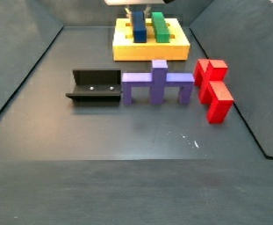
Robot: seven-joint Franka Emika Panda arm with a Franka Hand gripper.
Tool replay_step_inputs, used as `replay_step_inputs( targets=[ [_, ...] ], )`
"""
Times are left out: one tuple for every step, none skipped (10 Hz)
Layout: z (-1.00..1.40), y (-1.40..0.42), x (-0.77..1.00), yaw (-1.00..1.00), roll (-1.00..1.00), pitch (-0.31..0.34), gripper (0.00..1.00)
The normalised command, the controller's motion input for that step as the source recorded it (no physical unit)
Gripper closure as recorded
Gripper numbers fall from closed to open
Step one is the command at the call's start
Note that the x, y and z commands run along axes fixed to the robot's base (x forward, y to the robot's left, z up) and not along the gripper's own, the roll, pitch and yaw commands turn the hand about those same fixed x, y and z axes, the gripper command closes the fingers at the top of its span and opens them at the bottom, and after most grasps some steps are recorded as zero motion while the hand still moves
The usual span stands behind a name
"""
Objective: Pick up the blue object. Move up. Move to above the board. Insert the blue object.
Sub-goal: Insert the blue object.
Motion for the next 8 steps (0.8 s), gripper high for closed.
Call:
replay_step_inputs(
  targets=[
    [-0.22,-0.09,0.11,0.00,0.07,0.036,1.00],
    [-0.19,-0.09,0.14,-0.02,0.04,0.041,1.00],
    [-0.19,-0.09,0.10,-0.05,0.02,0.034,1.00],
    [-0.21,-0.10,0.02,-0.03,0.00,0.003,1.00],
    [-0.24,-0.07,0.00,-0.03,0.00,0.000,1.00],
    [-0.28,-0.03,0.00,0.00,-0.02,0.000,1.00],
    [-0.02,0.00,0.00,0.00,0.01,0.013,1.00],
    [0.00,0.00,0.00,0.00,0.00,0.000,1.00]
  ],
)
